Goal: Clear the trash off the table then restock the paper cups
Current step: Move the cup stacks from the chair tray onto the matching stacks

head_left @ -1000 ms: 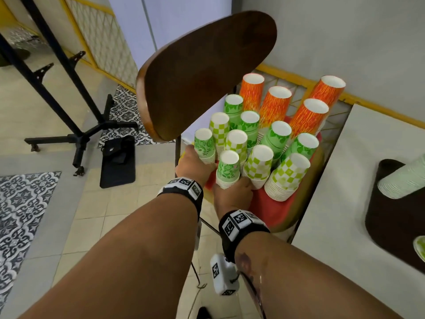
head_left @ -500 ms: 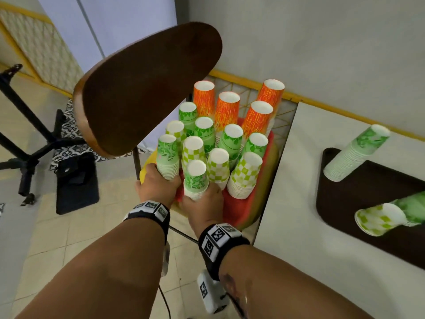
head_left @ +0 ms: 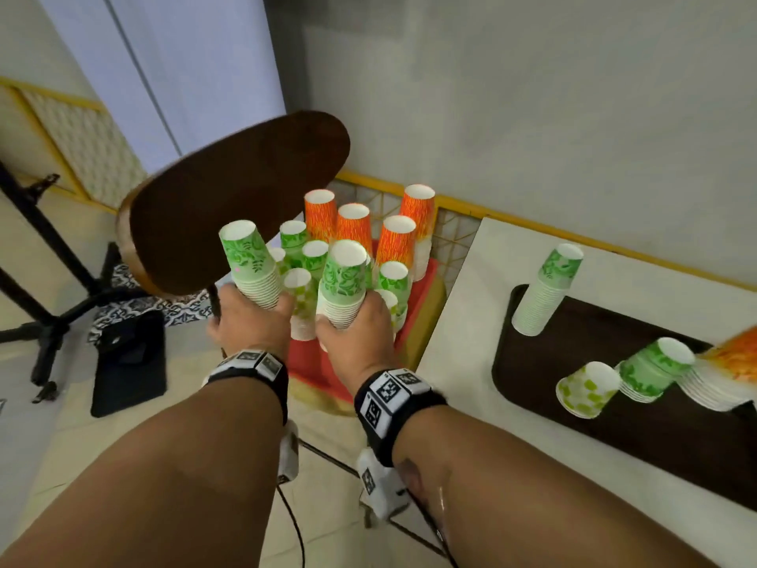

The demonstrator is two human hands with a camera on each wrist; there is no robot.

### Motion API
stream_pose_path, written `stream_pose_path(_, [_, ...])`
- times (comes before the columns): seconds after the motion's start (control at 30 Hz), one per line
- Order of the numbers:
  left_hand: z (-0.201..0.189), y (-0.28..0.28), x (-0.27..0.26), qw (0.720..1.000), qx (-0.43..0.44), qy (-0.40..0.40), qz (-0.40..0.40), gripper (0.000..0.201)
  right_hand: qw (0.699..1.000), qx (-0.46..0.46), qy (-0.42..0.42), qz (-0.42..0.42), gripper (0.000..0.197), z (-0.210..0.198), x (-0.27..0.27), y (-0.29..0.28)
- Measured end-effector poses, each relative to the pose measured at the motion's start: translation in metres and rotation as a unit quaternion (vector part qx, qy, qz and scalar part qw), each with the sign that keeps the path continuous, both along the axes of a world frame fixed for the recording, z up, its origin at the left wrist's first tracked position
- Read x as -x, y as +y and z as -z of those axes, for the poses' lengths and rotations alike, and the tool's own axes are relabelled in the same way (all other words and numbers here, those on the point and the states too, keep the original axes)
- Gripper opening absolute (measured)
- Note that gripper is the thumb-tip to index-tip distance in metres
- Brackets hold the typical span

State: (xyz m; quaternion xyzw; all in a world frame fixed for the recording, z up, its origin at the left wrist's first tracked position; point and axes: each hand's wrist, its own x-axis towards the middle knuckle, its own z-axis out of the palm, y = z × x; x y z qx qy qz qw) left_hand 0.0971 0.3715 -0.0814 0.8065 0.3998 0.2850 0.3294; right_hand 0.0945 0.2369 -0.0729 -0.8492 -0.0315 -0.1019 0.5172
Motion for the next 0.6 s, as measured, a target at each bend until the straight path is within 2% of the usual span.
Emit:
stream_pose_path(0.13, [-0.047,-0.057,-0.008,0.996,-0.016,-0.081,0.026,0.055,0.999,-0.008,-0.049,0.010,0.060,-0.030,-0.017,-0.053])
stream_pose_path(0.27, [-0.080,-0.131,-0.029,0.979,-0.024,-0.170,0.112,0.059,0.993,0.009,-0.105,0.061,0.060,-0.061,-0.054,-0.130])
stream_pose_path(0.4, [-0.091,-0.202,-0.049,0.948,0.014,-0.219,0.231,0.060,0.976,0.040,-0.132,0.168,0.060,-0.079,-0.098,-0.216])
stream_pose_path(0.5, [-0.091,-0.241,-0.055,0.921,0.035,-0.242,0.304,0.056,0.968,0.056,-0.102,0.222,0.063,-0.075,-0.124,-0.269])
stream_pose_path(0.6, [-0.084,-0.261,-0.068,0.902,0.047,-0.239,0.355,0.056,0.965,0.081,-0.063,0.241,0.064,-0.063,-0.143,-0.297])
